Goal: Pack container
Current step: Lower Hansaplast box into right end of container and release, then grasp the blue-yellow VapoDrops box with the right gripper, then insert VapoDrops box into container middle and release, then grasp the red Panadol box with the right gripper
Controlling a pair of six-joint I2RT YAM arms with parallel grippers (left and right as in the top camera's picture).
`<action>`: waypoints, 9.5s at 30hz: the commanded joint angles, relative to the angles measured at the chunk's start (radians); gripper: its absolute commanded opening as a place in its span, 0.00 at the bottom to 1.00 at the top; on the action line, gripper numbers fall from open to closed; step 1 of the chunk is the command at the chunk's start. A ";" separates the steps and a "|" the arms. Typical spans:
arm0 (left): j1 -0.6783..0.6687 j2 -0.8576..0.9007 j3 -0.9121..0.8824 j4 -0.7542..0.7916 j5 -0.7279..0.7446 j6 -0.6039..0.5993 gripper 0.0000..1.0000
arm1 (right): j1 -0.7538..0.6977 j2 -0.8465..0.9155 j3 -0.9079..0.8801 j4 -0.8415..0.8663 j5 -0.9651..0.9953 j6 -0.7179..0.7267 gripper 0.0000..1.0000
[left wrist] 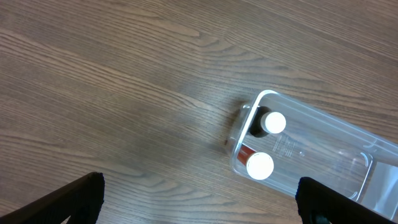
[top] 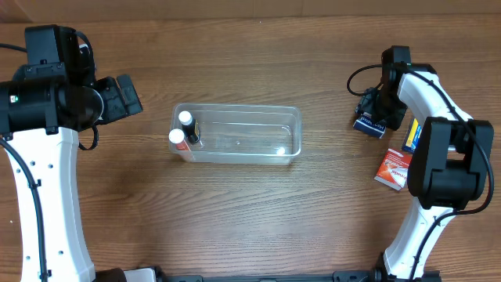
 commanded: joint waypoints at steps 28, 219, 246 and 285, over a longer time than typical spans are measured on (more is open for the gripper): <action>0.004 0.006 -0.006 0.005 0.011 0.015 1.00 | 0.645 -0.487 0.010 -0.193 -0.045 0.062 0.59; 0.004 0.006 -0.006 0.005 0.008 0.016 1.00 | 0.768 -0.049 0.225 -0.247 -0.111 0.110 0.92; 0.004 0.006 -0.006 0.005 0.007 0.016 1.00 | -0.096 -0.401 0.040 -0.492 -0.006 0.057 1.00; 0.004 0.006 -0.006 0.005 0.007 0.016 1.00 | -0.158 -0.404 -0.430 -0.062 -0.111 -0.044 0.62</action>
